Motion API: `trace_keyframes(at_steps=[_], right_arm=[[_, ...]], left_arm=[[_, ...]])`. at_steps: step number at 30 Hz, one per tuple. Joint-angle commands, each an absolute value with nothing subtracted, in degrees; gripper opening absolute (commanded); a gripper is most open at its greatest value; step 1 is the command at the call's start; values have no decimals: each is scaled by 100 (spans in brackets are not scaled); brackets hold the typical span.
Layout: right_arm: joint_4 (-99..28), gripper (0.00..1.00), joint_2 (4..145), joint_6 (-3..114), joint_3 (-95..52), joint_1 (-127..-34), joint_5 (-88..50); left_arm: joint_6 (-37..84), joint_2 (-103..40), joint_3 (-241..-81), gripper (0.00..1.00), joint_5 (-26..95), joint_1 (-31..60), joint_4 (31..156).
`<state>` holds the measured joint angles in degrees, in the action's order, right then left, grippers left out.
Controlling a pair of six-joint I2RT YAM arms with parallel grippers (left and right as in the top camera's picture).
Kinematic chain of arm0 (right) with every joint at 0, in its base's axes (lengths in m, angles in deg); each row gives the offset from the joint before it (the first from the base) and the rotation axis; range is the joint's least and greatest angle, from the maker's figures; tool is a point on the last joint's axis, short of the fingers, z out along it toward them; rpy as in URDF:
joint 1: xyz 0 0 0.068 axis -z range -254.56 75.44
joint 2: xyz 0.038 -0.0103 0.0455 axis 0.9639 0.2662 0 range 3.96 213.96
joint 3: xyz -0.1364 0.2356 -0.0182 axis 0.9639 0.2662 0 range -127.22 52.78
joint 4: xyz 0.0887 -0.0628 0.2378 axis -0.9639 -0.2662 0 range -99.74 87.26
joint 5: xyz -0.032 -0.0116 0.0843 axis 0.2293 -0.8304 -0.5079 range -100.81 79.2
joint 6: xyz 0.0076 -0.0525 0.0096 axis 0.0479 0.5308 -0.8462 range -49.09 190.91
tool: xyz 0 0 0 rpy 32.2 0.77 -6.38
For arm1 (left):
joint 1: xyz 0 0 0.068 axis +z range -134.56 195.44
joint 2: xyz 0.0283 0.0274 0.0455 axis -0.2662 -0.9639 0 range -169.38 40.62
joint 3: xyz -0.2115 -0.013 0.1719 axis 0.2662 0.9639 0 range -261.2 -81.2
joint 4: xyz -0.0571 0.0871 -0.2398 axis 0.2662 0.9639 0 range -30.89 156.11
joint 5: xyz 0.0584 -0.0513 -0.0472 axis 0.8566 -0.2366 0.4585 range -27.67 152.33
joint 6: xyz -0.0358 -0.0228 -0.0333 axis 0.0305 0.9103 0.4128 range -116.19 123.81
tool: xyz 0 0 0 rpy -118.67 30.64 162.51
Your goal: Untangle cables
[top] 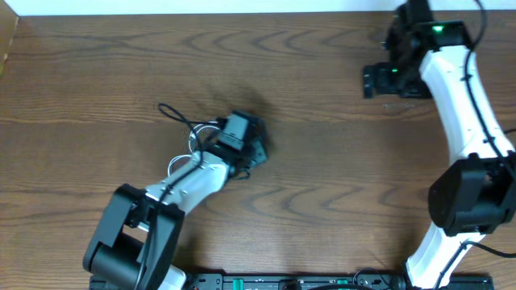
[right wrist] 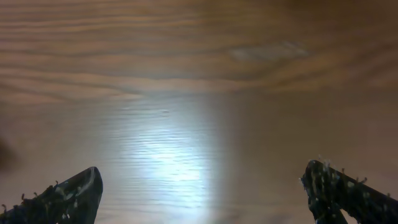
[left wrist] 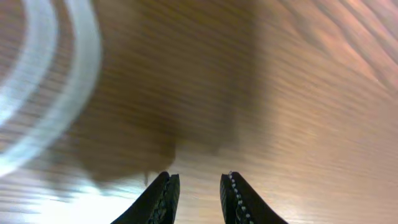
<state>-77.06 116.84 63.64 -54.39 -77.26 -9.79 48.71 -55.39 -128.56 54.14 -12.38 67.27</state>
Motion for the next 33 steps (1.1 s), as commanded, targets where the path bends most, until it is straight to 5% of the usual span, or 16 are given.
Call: trace_keyframes(at_steps=[1,10,33], right_arm=[[-7774,99,11658,6279,-5431,-7306,-835],[-7879,99,11658,6279,-5431,-6716,-1291],[-7859,99,11658,6281,-5431,-7164,-1289]], left_arm=[[5184,-5563,-12788,28,5226,-1694,6557],[5151,-5563,-12788,28,6247,-2136,6476],[3485,-5663,-12788,28,8509,-110,7320]])
